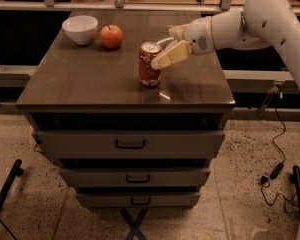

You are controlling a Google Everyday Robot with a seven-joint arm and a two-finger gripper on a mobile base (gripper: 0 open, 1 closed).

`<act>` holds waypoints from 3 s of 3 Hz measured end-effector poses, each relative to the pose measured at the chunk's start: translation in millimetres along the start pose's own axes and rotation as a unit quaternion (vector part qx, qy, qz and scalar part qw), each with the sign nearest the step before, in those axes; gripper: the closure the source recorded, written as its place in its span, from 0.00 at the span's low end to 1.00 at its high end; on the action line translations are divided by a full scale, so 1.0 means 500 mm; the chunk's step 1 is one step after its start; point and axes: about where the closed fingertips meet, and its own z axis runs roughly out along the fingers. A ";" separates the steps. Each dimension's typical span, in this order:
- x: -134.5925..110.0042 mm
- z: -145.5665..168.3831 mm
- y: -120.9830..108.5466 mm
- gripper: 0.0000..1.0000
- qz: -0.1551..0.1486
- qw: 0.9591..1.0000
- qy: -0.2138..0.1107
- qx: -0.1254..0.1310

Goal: Knock coke can over

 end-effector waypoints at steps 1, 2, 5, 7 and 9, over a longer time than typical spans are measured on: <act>0.070 0.046 0.029 0.00 0.012 0.997 -0.075 -0.009; 0.091 0.063 0.042 0.00 0.009 0.992 -0.124 -0.005; 0.076 0.080 0.053 0.72 0.002 0.991 -0.132 -0.013; 0.000 0.094 0.053 1.00 -0.009 0.990 -0.136 -0.020; -0.159 0.101 0.071 1.00 -0.076 0.990 0.117 -0.005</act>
Offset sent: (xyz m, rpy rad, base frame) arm -0.0236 0.0160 -0.0701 0.3573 -0.1102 -0.0181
